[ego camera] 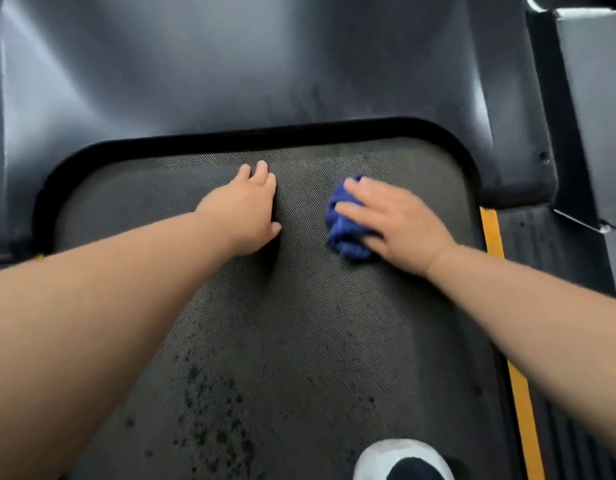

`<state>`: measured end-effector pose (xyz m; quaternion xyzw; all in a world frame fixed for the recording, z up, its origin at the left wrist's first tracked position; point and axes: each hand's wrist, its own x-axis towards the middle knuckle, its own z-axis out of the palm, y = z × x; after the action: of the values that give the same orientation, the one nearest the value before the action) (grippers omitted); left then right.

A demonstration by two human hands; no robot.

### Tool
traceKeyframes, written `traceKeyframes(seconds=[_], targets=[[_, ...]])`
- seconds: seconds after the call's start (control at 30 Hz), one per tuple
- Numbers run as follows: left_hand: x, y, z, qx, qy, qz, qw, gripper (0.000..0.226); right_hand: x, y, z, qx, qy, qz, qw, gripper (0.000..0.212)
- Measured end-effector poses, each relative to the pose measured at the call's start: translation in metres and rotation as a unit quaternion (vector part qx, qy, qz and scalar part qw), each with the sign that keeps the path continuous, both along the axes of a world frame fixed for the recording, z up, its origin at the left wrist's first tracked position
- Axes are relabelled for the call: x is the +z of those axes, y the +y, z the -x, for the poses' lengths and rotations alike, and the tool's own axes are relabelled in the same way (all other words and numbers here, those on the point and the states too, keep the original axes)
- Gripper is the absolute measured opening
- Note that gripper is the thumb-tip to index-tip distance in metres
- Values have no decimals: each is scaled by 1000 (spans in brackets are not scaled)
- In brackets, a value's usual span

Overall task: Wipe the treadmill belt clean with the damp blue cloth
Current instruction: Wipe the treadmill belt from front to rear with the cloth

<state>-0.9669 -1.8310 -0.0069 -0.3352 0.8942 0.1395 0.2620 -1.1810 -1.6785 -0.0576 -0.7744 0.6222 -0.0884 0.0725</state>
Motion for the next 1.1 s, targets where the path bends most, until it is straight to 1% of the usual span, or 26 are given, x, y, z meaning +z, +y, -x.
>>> traceKeyframes(seconds=[0.07, 0.1, 0.17, 0.2, 0.23, 0.27, 0.33, 0.4, 0.43, 0.5, 0.57, 0.63, 0.7, 0.73, 0.8, 0.87, 0.93, 1.0, 1.03, 1.1], targets=[[4, 1, 6, -6, -19, -9, 1000, 86, 2, -15, 22, -116, 28, 25, 993, 47], [4, 1, 8, -4, -27, -17, 999, 89, 6, -22, 26, -169, 29, 17, 985, 49], [3, 4, 12, 6, -38, -40, 998, 93, 13, -29, 13, -235, 15, -10, 972, 54], [2, 6, 13, 12, -44, -49, 998, 95, 18, -27, -2, -251, 2, -21, 968, 55], [1, 9, 14, 18, -48, -53, 997, 97, 22, -21, -18, -246, -14, -23, 969, 54], [-1, 10, 15, 25, -47, -51, 997, 98, 22, -9, -34, -220, -18, -23, 975, 53], [-4, 13, 15, 32, -40, -44, 998, 99, 17, 21, -56, -139, -1, -26, 990, 53], [-6, 14, 15, 33, -38, -41, 998, 100, 9, 30, -47, -103, -10, -22, 994, 53], [-7, 13, 14, 35, -36, -40, 998, 100, 6, 25, -37, -102, -23, -15, 994, 53], [-6, 13, 15, 39, -39, -41, 998, 100, 9, 3, -19, -135, -31, -4, 990, 55], [-3, 16, 18, 53, -50, -48, 996, 100, 15, -22, -3, -217, -9, -10, 976, 55], [2, 17, 22, 71, -67, -49, 994, 99, 21, -42, 9, -292, -12, -29, 956, 50], [8, 17, 26, 71, -65, -31, 995, 96, 25, -45, 3, -324, -12, -25, 946, 45], [9, 15, 27, 63, -49, -16, 997, 94, 26, -37, -7, -316, -6, -16, 949, 44], [7, 10, 29, 48, -13, -10, 999, 96, 20, -8, -33, -262, -7, 1, 965, 47], [1, 8, 31, 37, -13, -28, 999, 101, 13, 24, -51, -199, -18, 13, 980, 49], [-2, 12, 32, 36, -19, -26, 999, 102, 10, 26, -44, -171, -42, 19, 984, 51], [-2, 15, 31, 47, -7, -17, 999, 101, 14, -4, -25, -169, -38, 12, 985, 54], [-2, 16, 30, 47, -3, -17, 999, 101, 17, -25, -13, -190, -18, -6, 982, 52], [-1, 15, 28, 36, 1, -14, 999, 100, 24, -64, 6, -250, 17, -46, 967, 37]])
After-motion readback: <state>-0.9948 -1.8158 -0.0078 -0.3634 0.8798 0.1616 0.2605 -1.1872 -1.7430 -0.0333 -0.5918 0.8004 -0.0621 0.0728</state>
